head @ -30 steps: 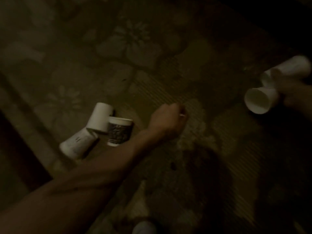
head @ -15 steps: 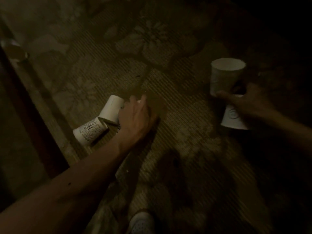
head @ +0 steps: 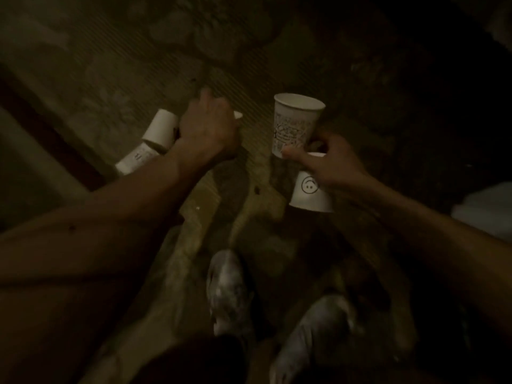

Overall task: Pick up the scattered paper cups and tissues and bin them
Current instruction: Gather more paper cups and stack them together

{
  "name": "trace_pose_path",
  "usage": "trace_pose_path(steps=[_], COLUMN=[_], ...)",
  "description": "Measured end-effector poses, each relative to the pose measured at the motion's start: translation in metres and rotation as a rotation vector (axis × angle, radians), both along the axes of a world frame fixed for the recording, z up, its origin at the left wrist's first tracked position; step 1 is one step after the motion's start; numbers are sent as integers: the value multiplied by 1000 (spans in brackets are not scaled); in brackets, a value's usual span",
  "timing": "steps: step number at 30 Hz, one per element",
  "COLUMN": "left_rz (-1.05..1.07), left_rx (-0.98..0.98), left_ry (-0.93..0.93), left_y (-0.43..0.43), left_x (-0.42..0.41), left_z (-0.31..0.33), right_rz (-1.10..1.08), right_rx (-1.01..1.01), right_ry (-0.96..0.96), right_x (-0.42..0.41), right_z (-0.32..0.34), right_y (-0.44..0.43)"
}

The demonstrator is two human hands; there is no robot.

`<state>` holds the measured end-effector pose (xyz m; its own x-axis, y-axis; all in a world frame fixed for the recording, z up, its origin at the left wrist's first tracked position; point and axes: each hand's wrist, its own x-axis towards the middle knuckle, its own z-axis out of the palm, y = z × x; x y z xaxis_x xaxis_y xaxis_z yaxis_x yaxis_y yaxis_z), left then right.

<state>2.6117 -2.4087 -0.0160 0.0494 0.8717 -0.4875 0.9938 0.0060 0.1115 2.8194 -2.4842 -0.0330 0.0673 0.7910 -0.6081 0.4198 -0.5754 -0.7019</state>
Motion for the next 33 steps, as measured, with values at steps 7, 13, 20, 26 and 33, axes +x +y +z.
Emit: trace_pose_path(steps=[7,13,20,26,33], left_rz=[10,43,37,-127,-125], left_rx=[-219,-140,148,549,748], left_ry=[-245,-353,-420,-268,-388], left_y=[-37,-27,-37,-85,-125], left_x=[18,8,-37,-119,-219], left_z=[209,411,684,905,1043], right_rz=[80,217,373,620,928], right_rx=[-7,165,402,607,758], right_ry=[43,-2,50,100,156], right_x=[-1,2,-27,-93,-184], right_z=[223,426,680,881,1041], right_y=[-39,-13,15,19,30])
